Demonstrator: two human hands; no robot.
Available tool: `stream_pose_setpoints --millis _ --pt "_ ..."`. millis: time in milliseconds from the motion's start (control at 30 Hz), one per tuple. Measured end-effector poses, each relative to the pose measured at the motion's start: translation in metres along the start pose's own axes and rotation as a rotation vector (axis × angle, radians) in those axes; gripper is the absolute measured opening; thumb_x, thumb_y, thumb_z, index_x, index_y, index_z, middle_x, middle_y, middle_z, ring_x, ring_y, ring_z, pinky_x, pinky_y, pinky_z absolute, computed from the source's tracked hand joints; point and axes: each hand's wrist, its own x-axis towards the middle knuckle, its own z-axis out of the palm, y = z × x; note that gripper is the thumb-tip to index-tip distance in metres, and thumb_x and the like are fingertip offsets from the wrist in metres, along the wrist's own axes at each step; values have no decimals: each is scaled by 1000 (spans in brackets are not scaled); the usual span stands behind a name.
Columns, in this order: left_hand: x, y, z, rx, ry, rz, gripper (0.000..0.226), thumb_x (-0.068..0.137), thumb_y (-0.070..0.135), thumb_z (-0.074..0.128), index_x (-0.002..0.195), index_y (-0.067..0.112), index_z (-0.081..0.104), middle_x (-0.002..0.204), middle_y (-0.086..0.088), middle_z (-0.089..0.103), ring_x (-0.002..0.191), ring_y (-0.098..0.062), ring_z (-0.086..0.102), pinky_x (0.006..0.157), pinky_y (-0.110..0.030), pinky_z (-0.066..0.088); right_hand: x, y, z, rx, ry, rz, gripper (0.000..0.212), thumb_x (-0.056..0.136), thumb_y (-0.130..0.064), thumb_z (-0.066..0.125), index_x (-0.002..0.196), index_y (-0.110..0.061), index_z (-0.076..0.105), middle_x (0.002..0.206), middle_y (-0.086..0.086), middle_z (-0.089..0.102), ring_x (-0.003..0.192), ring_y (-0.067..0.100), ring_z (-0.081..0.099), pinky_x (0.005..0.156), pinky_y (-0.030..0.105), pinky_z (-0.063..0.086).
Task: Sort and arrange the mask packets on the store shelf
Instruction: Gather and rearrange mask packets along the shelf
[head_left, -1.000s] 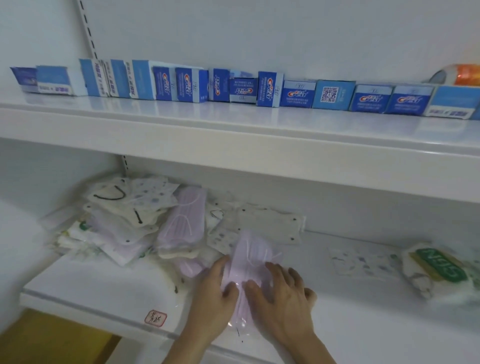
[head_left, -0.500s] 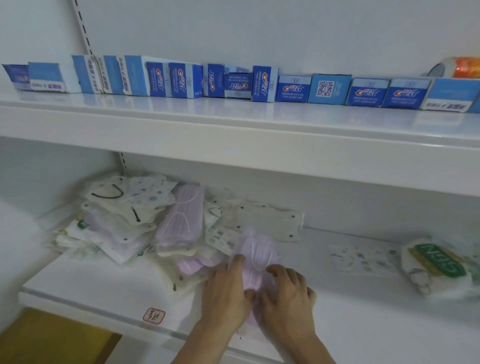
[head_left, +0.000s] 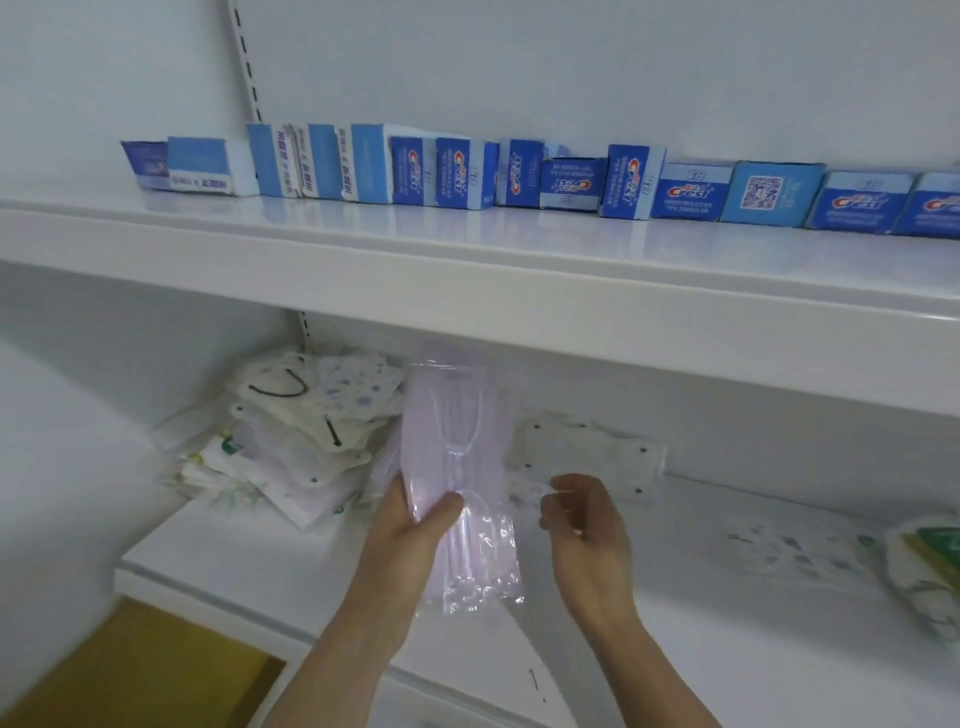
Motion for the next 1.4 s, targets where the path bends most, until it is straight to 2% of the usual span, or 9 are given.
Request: stream_pose_setpoints --millis 300,467,600,767,967,1067,1200,1300,1400 --pt "22 8 -82 -270 231 -258 26 98 7 59 124 10 59 101 -13 67 89 -29 64 71 -38 50 41 -53 98 -204 -259 189 60 82 -56 72 126 -17 59 109 -4 60 99 17 60 84 30 49" --pt "16 -7 -89 -265 168 -224 32 93 0 60 120 16 67 116 -19 71 108 -40 66 94 -51 53 45 -51 109 -196 -223 185 37 75 -25 82 102 -3 73 91 12 75 83 23 71 67 35 58" --pt "21 -6 -97 -295 269 -166 33 92 -1 62 117 20 63 106 -9 71 94 -29 66 70 -37 52 46 -33 98 -17 -131 216 25 76 -14 81 94 -23 66 90 -3 70 81 17 67 70 29 53" --pt "29 -5 -101 -439 107 -61 56 79 1 67 127 28 62 121 -6 72 110 -30 68 83 -43 61 32 -1 55 567 -102 376 47 85 9 68 121 -20 58 109 14 69 82 27 69 72 38 58" --pt "28 -17 -49 -230 -44 -110 68 59 3 81 124 15 63 112 -14 74 99 -32 73 86 -46 57 14 3 8 1133 -226 429 63 84 8 59 145 -8 51 128 20 68 113 28 70 85 31 61" --pt "22 -20 -26 -76 -70 -145 45 61 9 87 105 9 75 98 -16 77 93 -36 75 88 -48 58 -5 -8 -4 863 -351 337 47 86 8 60 131 -3 63 120 20 71 106 32 71 79 34 61" --pt "16 -17 -6 -143 -179 -229 43 72 17 80 114 12 71 103 -13 77 98 -34 73 84 -48 56 -19 -4 1 161 -219 240 50 69 -18 72 119 -24 69 96 -1 79 87 19 76 65 27 56" --pt "16 -13 -5 -240 -245 -297 33 87 22 72 120 22 66 110 -8 76 101 -31 73 78 -41 55 -24 -5 8 50 -152 157 37 82 -17 76 117 -28 68 87 -7 79 77 10 75 62 21 55" --pt "19 -12 -19 -114 -223 -194 53 70 17 79 121 12 64 106 -11 77 97 -30 74 78 -41 59 -25 -15 18 45 -243 55 36 82 -24 78 117 -27 68 90 -4 79 81 12 76 67 24 58"
